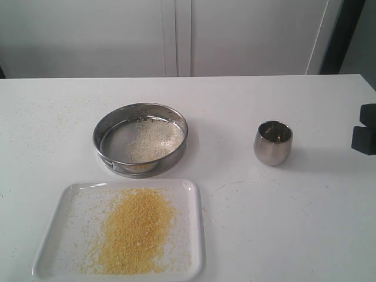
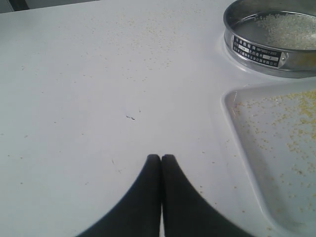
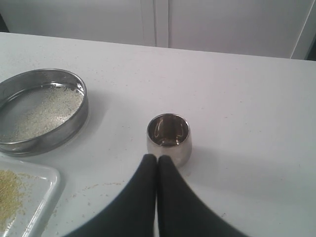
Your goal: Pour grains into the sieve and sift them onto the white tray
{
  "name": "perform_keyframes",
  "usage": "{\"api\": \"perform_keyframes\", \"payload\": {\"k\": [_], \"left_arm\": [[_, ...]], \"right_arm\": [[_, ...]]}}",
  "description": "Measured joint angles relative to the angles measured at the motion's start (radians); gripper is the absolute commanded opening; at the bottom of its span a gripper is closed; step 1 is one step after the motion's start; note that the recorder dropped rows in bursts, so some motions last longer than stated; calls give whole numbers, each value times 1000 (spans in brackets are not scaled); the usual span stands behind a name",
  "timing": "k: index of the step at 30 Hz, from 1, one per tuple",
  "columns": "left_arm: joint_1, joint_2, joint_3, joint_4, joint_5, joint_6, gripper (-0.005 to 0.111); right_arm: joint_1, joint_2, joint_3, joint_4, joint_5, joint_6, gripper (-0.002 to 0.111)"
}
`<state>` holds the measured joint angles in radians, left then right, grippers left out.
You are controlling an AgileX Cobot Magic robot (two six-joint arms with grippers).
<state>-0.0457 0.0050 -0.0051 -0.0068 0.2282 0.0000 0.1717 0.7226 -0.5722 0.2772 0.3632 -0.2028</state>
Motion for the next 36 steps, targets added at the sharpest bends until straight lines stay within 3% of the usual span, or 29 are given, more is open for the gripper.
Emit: {"api": "perform_keyframes", "payload": {"k": [13, 29, 36], "left_arm": [[0, 0, 0, 0, 0, 0, 0], [0, 0, 0, 0, 0, 0, 0], [0, 0, 0, 0, 0, 0, 0]], "right_arm": [[0, -88, 0, -156, 0, 198, 0], [0, -251, 2, -177, 105, 217, 0], [0, -367, 94, -192, 107, 211, 0]]}}
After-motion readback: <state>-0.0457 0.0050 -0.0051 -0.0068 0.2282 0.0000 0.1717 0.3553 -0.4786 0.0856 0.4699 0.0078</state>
